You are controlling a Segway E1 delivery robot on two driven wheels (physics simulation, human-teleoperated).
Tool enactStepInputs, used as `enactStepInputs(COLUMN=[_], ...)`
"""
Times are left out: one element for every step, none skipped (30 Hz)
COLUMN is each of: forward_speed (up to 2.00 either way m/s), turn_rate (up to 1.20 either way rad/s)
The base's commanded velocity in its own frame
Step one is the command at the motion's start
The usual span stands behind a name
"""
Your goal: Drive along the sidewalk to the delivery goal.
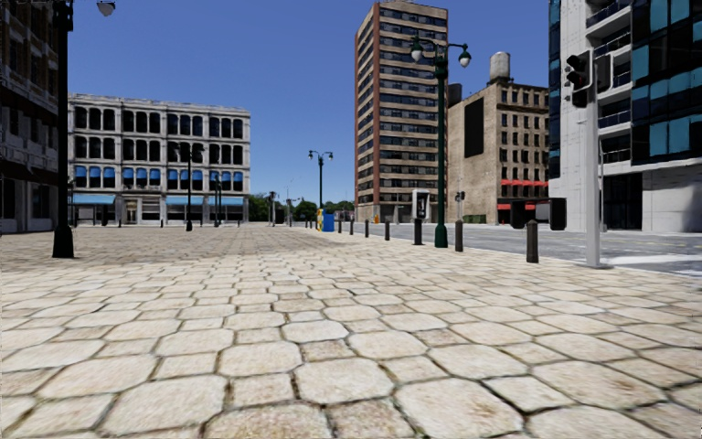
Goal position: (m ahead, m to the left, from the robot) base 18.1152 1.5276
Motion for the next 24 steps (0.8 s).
enactStepInputs(forward_speed=[2.00, 2.00, 2.00, 2.00, 2.00, 2.00, 2.00, 2.00, 2.00, 2.00, 2.00, 2.00, 2.00, 2.00, 2.00, 2.00, 2.00, 2.00, 2.00, 2.00, 2.00, 2.00, 2.00, 2.00], turn_rate=[-1.20, -1.20, -0.83, -0.01, 0.00, 0.00, 0.00, 0.00, 0.00, 0.00, 0.00, 0.00, 0.00, 0.00, 0.00, 0.00, 0.00, 0.00, 0.00, 0.00, 0.00, 0.00, 0.00, 0.00])
